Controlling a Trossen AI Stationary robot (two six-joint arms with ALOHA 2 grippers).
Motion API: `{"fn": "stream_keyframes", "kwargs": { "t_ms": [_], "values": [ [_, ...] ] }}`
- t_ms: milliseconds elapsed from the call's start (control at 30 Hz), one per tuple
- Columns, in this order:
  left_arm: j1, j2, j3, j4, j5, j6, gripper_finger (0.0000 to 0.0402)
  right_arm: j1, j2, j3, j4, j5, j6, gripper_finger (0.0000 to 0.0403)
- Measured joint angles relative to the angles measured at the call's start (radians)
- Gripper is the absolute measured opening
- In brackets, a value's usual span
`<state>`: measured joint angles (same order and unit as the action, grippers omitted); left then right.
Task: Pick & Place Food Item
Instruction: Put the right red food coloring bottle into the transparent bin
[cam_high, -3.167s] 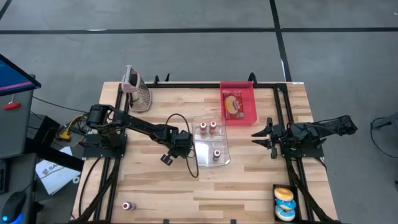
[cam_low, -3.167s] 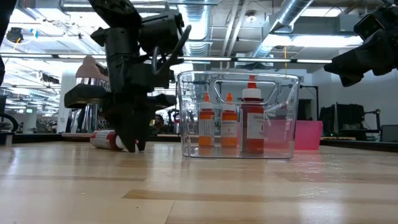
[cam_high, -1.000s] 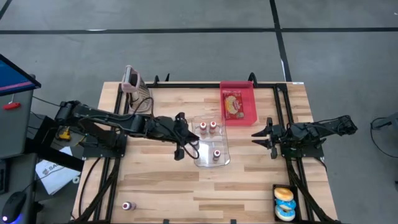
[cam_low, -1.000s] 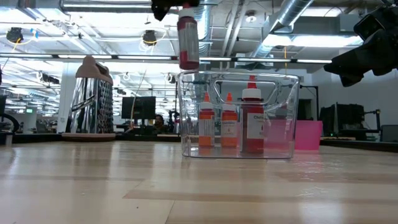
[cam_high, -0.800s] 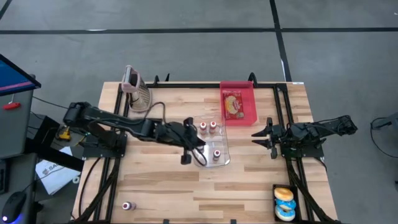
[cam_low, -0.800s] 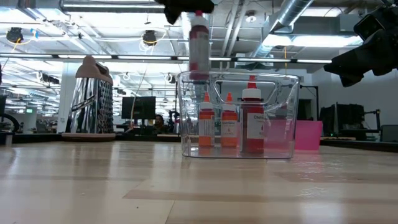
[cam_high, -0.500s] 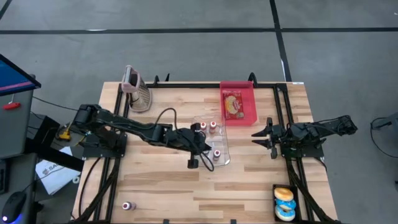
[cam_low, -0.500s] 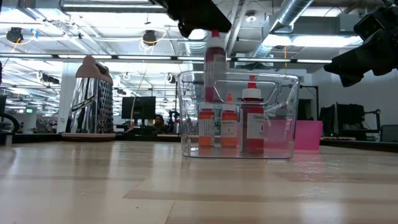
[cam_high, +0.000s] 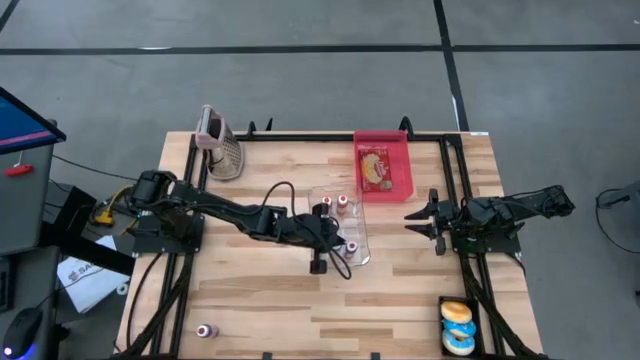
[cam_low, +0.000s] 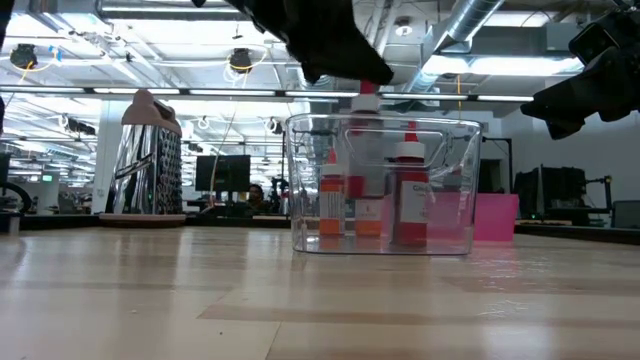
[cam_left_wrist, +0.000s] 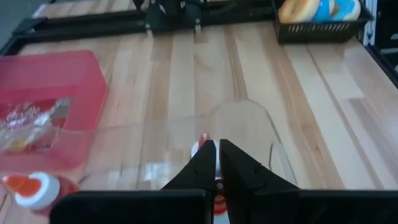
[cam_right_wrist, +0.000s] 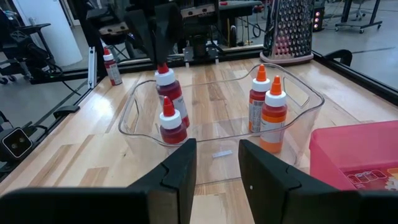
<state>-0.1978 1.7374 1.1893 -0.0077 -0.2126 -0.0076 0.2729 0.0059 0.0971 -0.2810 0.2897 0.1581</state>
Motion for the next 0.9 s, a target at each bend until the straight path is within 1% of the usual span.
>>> {"fn": "stream_keyframes", "kwargs": {
  "t_ms": [167,233,300,500,767,900],
  "values": [
    [-0.002,0.017,-0.010,0.018,0.000,-0.023,0.0001,0.000,0.000,0.000,0.000,0.000,0.000,0.0113],
    [-0.004,0.029,-0.018,0.058,-0.001,-0.032,0.0001,0.000,0.000,0.000,0.000,0.000,0.000,0.0113],
    [-0.004,0.030,-0.027,0.048,0.000,-0.054,0.0001,0.000,0.000,0.000,0.000,0.000,0.000,0.0113],
    [-0.011,0.055,-0.040,0.087,0.000,-0.060,0.0001,0.000,0.000,0.000,0.000,0.000,0.000,0.0113],
    [-0.004,0.065,-0.044,0.086,0.000,-0.061,0.0001,0.000,0.000,0.000,0.000,0.000,0.000,0.0113],
    [0.002,0.065,-0.066,0.092,0.003,-0.067,0.0001,0.000,0.000,0.000,0.000,0.000,0.000,0.0113]
  ]
}}
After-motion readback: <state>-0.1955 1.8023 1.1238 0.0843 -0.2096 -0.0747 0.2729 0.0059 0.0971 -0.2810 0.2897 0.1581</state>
